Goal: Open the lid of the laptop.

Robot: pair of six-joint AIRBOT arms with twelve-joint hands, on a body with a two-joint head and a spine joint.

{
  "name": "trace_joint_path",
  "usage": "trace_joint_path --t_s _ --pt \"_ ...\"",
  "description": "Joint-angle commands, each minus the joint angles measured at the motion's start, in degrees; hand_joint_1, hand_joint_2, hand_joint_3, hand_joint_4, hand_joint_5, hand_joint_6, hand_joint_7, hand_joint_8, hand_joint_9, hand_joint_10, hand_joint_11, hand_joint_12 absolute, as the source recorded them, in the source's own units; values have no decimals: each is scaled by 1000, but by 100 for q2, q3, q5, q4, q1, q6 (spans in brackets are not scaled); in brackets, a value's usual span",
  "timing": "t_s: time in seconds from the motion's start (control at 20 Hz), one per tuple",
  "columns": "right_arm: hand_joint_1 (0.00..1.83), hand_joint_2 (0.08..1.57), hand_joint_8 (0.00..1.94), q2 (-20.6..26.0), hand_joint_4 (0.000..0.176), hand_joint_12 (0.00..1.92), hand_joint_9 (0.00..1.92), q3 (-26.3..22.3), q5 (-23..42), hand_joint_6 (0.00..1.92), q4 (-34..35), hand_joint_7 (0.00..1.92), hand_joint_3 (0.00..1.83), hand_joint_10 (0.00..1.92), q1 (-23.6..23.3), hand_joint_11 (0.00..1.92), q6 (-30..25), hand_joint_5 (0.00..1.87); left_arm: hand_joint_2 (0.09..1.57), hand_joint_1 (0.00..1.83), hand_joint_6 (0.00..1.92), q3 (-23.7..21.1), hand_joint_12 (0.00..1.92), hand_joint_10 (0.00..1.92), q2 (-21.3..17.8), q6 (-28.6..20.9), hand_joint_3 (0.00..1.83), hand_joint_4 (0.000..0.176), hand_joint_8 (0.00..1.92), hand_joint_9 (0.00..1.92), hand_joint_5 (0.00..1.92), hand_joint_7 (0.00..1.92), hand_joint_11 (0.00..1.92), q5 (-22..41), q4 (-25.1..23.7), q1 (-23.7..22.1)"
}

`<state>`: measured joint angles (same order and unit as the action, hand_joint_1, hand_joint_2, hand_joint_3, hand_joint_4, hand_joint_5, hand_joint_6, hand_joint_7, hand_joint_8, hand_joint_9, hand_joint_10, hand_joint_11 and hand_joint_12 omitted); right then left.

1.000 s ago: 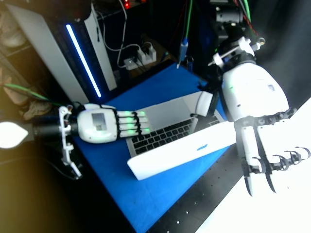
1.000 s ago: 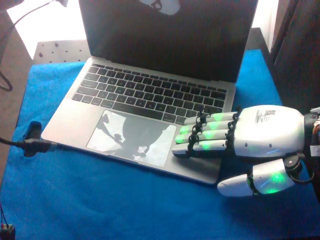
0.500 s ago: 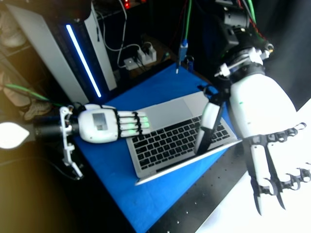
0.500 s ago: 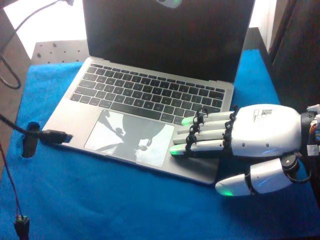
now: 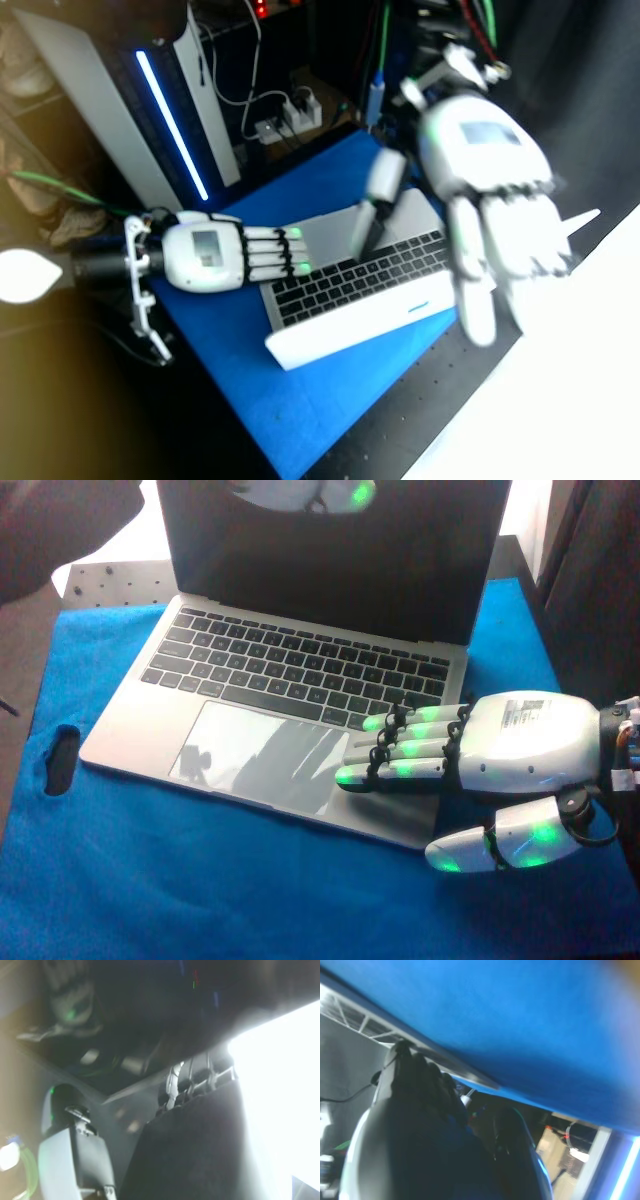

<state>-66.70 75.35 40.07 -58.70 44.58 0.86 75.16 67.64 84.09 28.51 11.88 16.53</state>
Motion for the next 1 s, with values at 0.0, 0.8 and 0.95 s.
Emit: trace_joint_path --t_s 0.0,0.8,0.95 --pt "0 1421 0 4 0 0 0 -29 260 1 236 0 2 0 29 0 -63 2 1050 512 7 -104 1062 15 -161 -33 2 16 5 391 214 317 34 1202 -107 23" --pt "74 1345 2 1126 59 0 0 -588 3986 15 5818 26 0 0 1585 0 888 132 1059 593 1 -2240 7 12 -1950 -2290 7 0 3 33 2 8 16 5580 307 4457" --pt "22 1385 1 1122 32 0 0 -761 4951 6 6808 23 9 0 2310 0 895 148 1084 464 0 -2326 25 2 -1817 -2430 14 0 0 29 0 2 30 5809 475 4811"
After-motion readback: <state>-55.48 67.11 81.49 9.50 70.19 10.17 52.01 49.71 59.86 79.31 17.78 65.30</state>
